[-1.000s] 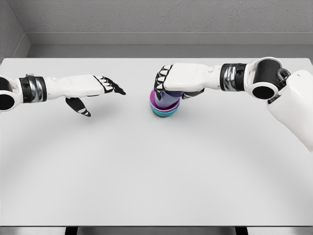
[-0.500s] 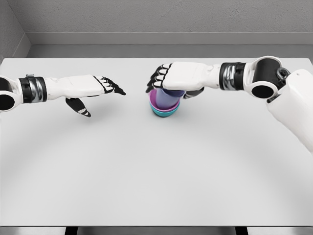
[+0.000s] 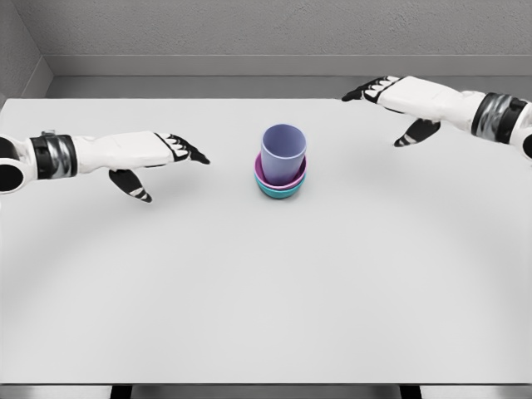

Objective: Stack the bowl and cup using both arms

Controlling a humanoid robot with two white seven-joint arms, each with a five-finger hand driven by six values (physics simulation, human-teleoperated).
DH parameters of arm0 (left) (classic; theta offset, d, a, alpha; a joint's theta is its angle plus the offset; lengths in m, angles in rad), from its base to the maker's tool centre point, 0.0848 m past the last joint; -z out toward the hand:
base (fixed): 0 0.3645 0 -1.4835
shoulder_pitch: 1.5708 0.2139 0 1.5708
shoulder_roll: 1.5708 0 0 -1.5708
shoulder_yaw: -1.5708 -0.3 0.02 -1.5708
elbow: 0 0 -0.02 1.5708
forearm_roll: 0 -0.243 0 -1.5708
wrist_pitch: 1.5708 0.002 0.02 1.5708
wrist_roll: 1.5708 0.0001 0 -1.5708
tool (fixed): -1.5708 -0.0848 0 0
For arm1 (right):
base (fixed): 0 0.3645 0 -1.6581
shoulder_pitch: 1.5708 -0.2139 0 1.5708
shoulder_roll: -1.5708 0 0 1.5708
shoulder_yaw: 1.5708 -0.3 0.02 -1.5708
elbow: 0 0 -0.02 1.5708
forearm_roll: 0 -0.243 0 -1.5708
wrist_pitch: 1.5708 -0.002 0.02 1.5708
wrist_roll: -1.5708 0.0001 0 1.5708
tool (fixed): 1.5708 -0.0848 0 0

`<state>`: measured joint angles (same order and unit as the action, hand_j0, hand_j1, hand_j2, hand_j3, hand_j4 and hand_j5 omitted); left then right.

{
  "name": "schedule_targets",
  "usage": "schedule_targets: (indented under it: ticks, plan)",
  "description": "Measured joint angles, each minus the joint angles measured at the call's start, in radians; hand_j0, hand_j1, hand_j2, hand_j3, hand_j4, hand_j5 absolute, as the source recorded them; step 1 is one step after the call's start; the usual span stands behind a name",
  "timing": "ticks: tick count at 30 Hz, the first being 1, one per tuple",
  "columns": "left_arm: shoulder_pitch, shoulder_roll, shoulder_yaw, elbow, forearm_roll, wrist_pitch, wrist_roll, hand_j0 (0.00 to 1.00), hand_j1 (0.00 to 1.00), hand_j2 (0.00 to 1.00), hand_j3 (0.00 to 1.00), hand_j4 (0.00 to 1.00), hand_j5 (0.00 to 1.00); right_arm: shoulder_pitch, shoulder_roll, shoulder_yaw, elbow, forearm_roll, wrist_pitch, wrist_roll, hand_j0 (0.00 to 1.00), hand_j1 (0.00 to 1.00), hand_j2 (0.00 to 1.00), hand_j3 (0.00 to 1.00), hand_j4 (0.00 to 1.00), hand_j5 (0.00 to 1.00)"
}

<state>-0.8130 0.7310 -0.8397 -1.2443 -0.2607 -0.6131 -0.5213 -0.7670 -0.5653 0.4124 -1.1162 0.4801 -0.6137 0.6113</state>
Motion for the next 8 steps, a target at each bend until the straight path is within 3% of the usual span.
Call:
schedule_targets:
  ticks: [3,8]
  plan:
    - [0.0,0.001,0.001,0.009,0.002,0.0,0.001,1.0,1.0,1.0,1.0,1.0,1.0,0.011,-0.004,-0.015,0.067,0.023,0.0,0.0,1.0,1.0,1.0,1.0,1.0,1.0]
    - [0.002,0.001,0.001,0.025,0.002,0.0,0.006,1.0,1.0,1.0,1.0,1.0,1.0,0.011,-0.013,-0.04,0.097,0.032,0.0,0.0,1.0,1.0,1.0,1.0,1.0,1.0]
